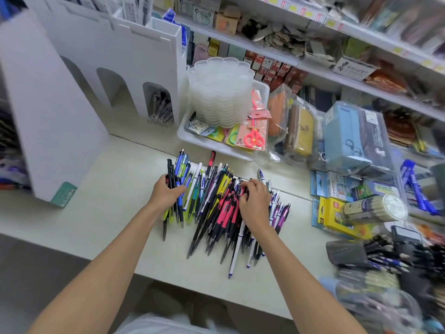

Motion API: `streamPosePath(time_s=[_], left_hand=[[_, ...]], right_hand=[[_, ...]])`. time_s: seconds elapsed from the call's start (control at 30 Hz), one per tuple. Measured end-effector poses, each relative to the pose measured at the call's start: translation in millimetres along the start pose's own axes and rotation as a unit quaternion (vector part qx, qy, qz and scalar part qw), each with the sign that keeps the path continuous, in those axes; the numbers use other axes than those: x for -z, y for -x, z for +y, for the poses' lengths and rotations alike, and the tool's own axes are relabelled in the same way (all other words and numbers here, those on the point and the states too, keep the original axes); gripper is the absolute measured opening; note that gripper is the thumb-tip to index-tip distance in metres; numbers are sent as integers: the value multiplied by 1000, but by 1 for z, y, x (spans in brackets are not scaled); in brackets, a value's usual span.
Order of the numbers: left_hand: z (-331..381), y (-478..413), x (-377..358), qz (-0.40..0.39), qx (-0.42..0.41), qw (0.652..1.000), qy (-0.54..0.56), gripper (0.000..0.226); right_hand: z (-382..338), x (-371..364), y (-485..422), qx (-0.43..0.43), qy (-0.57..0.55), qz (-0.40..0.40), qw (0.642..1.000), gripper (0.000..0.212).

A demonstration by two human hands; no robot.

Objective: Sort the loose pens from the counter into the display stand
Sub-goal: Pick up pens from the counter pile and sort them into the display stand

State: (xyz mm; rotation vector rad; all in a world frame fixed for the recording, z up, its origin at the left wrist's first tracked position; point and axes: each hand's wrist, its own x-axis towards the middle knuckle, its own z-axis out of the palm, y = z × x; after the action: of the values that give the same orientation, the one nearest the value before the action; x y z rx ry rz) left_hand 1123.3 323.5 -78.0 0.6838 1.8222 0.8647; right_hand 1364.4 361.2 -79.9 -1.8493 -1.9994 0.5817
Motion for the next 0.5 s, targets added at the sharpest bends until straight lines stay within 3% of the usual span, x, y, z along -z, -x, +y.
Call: streamPosePath(time_s=[0.23,0.33,0.4,0.5], left_hand=[[14,1,29,-58,20,987,146,31],[31,12,34,-134,4,973,187,30],[44,22,33,-209,-21,961,182,30],[67,42,28,-300,-55,941,150,26]], right_hand=[[-15,10,-4,-3,6,28,1000,31],[-48,31,-7,47,-89,62,993,29],[-87,44,-15,67,-180,5,981,31],[-139,52,-37,69,-240,-58,967,52]])
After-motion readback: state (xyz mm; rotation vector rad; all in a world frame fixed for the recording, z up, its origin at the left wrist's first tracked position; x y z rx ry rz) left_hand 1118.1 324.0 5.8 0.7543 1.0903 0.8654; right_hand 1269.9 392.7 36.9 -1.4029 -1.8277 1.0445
